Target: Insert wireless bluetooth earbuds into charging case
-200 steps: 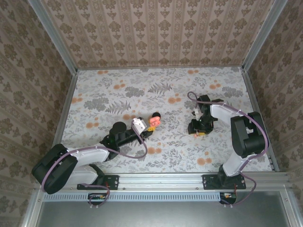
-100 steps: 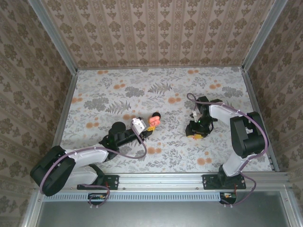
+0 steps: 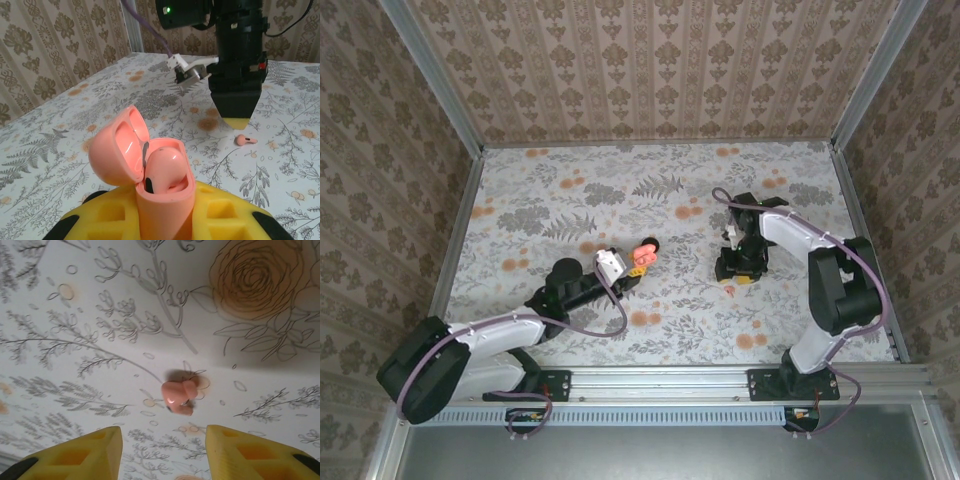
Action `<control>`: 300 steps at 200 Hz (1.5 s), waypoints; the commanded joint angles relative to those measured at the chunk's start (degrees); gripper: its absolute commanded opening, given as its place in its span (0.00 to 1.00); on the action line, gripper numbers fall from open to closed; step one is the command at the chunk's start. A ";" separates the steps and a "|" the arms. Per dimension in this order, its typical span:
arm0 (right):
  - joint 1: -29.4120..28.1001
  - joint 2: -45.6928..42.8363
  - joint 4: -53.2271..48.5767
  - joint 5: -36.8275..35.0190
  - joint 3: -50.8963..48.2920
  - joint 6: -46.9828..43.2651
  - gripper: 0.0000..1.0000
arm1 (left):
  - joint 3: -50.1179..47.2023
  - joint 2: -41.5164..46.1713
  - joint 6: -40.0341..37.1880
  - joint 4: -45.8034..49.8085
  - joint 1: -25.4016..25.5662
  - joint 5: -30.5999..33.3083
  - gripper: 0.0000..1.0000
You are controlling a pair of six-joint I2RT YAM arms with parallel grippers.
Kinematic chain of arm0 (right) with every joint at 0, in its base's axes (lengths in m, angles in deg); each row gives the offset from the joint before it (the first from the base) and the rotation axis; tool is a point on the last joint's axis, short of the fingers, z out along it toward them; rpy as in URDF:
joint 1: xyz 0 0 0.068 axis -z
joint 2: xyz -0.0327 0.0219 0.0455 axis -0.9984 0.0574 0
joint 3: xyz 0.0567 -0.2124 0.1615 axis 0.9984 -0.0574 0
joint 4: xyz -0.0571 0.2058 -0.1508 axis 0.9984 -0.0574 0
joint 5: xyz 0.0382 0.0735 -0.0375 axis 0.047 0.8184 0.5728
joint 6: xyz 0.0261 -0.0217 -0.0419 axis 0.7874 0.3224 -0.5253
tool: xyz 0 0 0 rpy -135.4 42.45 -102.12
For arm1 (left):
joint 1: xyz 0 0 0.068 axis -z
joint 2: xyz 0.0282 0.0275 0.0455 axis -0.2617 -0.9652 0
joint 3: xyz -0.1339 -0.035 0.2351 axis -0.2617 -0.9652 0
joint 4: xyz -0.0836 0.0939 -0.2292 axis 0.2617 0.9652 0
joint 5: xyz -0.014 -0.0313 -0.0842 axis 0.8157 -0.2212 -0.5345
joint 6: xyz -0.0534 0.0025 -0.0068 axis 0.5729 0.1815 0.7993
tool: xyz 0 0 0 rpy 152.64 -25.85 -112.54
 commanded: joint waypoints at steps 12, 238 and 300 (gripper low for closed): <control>-1.73 3.67 -2.93 -4.39 2.02 -1.03 0.48 | -1.04 2.11 -1.72 1.85 0.29 0.95 0.17; -4.25 5.49 1.28 -5.10 1.00 0.22 0.26 | -0.56 0.13 -2.15 1.67 0.29 1.56 0.17; -4.37 -6.99 16.88 3.49 -4.79 3.93 0.26 | 1.43 -11.70 0.46 -7.93 0.40 1.06 0.17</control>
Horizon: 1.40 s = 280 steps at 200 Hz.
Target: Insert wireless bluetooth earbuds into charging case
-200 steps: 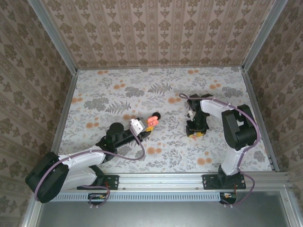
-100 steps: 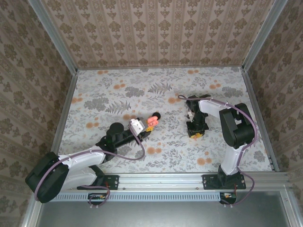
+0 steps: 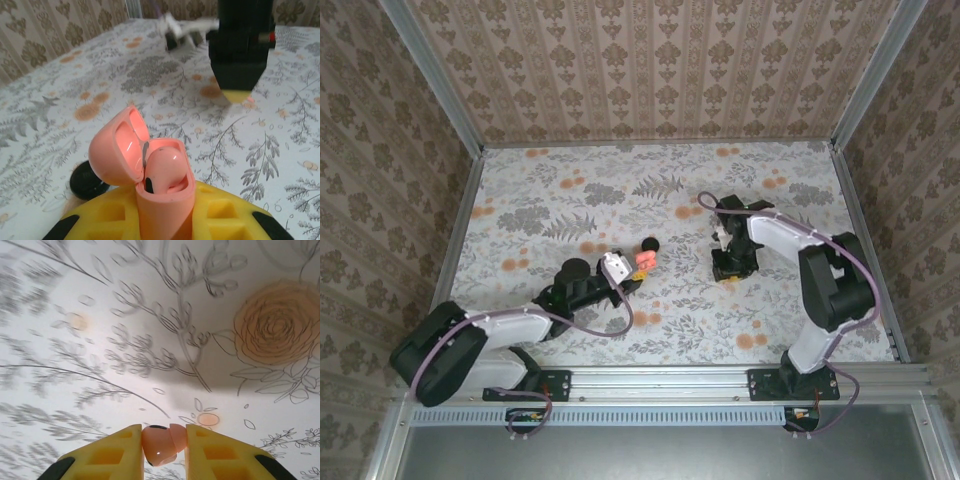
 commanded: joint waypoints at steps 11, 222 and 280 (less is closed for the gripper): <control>-0.35 -9.02 15.15 8.99 -5.54 4.99 0.26 | 2.03 -5.65 1.91 -8.86 0.47 -0.17 0.17; -8.30 -21.62 62.35 21.69 -21.89 17.42 0.26 | 4.99 -15.42 6.84 -25.16 0.91 -3.57 0.17; -8.44 -21.00 62.86 21.51 -22.09 17.37 0.26 | 4.66 -13.70 6.97 -24.89 0.86 -3.87 0.17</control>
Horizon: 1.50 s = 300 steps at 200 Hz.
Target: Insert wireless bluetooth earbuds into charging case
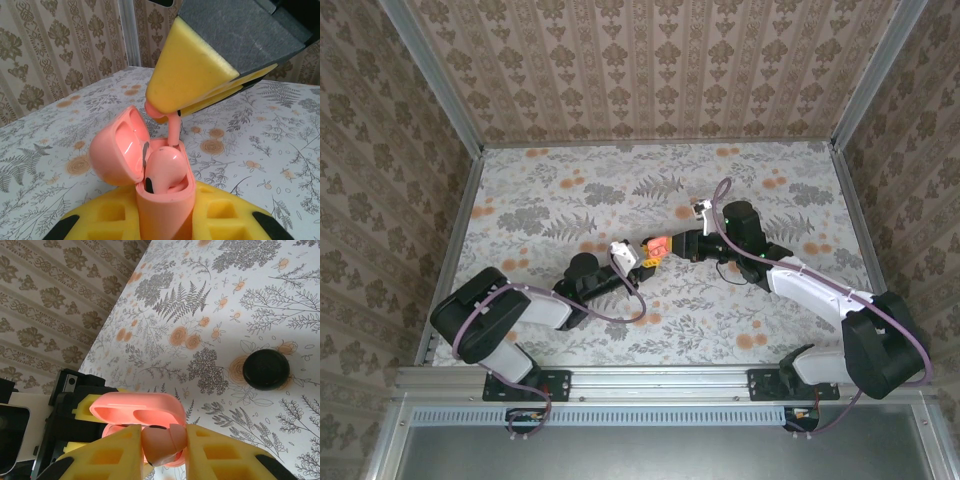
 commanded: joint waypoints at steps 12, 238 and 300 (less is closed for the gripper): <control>-0.55 0.54 2.34 -0.20 -1.09 0.63 0.26 | 0.32 1.77 1.27 -1.92 0.47 -1.24 0.17; 2.29 -13.39 -4.44 -3.84 -1.98 -10.37 0.65 | -0.08 4.68 0.44 -0.12 0.22 -3.77 0.17; 5.74 -21.01 -3.10 0.94 -5.84 -23.41 0.80 | 0.45 5.43 1.49 -0.18 -0.71 -10.89 0.17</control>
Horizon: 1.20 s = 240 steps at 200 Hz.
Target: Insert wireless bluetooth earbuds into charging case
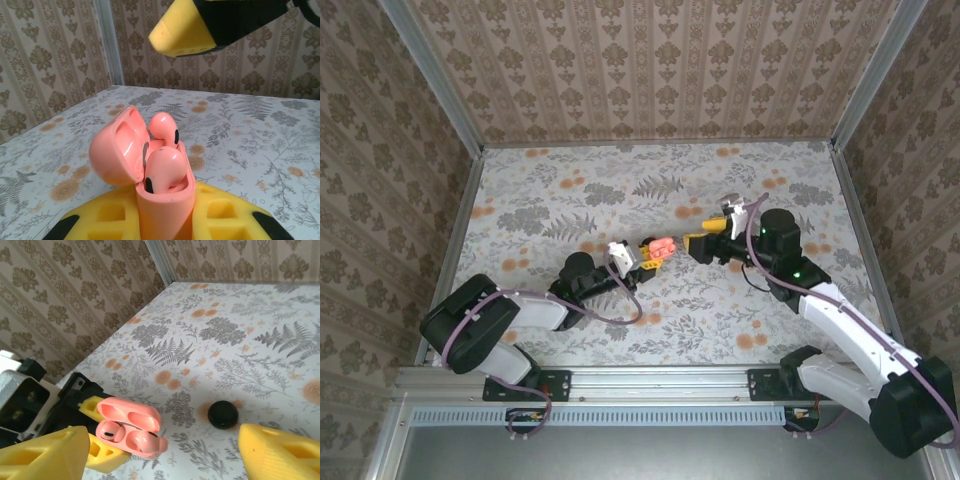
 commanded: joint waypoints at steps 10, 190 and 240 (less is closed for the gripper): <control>1.45 -1.95 -1.10 5.78 -0.96 -12.04 0.81 | 0.52 1.67 1.66 -0.94 -0.72 -5.96 0.17; 5.61 4.20 -6.44 27.15 -0.28 -43.11 0.52 | 1.00 4.59 3.31 0.79 -2.58 -15.07 0.17; 3.97 7.01 -5.46 28.67 0.58 -43.20 0.46 | 1.26 4.68 3.55 1.27 -2.69 -14.93 0.18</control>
